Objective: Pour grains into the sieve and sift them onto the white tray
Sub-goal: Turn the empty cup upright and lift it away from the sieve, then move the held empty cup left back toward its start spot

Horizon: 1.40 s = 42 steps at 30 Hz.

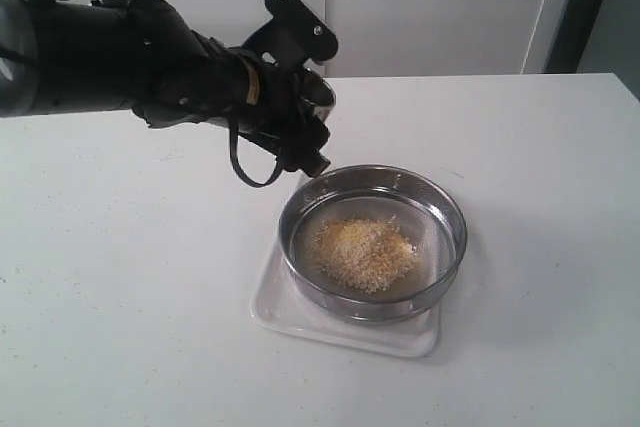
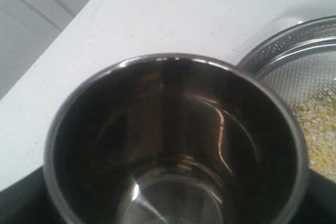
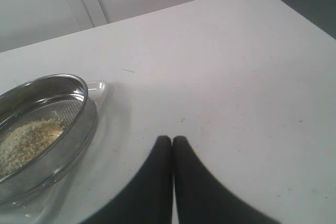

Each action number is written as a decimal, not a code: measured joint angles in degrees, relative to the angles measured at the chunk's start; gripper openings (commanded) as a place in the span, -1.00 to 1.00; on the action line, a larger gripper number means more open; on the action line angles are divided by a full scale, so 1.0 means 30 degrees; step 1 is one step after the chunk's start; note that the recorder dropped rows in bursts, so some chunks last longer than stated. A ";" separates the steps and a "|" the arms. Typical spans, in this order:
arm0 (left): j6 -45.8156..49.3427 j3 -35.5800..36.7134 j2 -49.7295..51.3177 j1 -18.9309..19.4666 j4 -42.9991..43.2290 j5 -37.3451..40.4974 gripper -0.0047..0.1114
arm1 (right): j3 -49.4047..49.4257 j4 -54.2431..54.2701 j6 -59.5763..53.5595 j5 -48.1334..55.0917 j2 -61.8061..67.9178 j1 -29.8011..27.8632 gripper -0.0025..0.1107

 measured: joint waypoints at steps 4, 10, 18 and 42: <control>0.0116 0.0000 -0.0029 0.0375 -0.1010 0.0888 -0.92 | 0.0000 0.0000 0.0000 0.0000 0.0000 0.0000 -0.96; 0.3534 0.0000 -0.0113 0.1545 -0.5790 0.2005 -0.92 | 0.0000 0.0000 0.0000 0.0000 0.0000 0.0000 -0.96; 1.1391 0.0254 -0.0381 0.3684 -1.4201 0.3031 -0.92 | 0.0000 0.0000 0.0036 0.0000 0.0000 0.0000 -0.96; 1.2217 0.8145 -0.3646 0.7563 -1.6093 -0.5012 -0.92 | 0.0000 0.0000 0.0036 0.0000 0.0000 0.0000 -0.96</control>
